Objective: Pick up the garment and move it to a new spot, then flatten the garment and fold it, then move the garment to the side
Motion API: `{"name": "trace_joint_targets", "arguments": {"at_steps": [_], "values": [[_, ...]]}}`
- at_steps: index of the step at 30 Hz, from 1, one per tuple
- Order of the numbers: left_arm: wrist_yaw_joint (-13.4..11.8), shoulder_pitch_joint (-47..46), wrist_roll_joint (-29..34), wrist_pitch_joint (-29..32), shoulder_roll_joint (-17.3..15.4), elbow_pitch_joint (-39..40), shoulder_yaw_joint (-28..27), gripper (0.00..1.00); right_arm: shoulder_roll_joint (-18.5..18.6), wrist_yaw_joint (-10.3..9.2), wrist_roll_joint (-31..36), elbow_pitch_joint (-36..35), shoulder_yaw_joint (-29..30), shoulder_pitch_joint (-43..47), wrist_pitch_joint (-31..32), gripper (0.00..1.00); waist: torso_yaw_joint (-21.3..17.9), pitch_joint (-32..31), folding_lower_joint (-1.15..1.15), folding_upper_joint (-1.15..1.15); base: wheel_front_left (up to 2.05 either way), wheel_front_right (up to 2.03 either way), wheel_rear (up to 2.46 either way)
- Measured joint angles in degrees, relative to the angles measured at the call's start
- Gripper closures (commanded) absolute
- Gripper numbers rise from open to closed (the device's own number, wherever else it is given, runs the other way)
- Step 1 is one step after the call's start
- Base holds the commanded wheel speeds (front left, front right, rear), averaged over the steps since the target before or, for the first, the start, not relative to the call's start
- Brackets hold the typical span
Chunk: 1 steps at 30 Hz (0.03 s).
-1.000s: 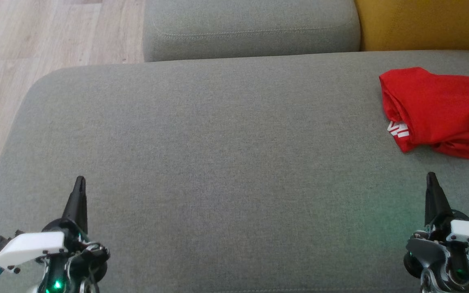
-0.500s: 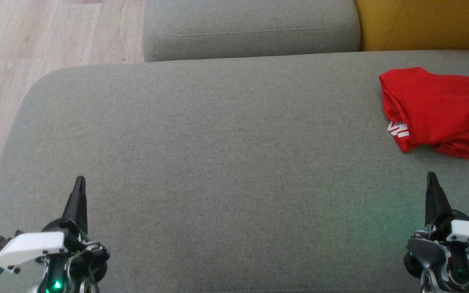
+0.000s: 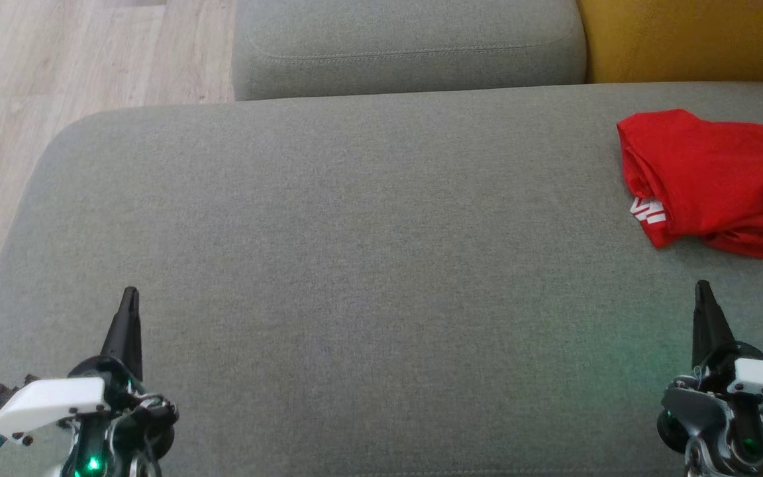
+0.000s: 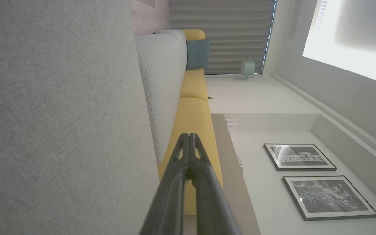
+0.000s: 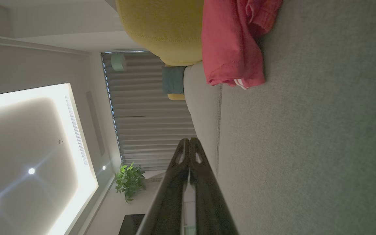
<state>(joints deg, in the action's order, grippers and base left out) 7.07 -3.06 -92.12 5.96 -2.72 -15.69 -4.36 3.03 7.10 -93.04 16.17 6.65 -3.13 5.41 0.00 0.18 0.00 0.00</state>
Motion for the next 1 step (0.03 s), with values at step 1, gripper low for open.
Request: {"name": "trace_joint_targets", "arguments": {"at_steps": [1], "values": [[0.00, 0.00, 0.00, 0.00, 0.00, 0.00, -0.01, 1.00, -0.01, 0.00, 0.00, 0.00, 0.01, 0.00, 0.00, 1.00, 0.00, 0.00, 0.00, 0.00, 0.00, 0.00, 0.00]]}}
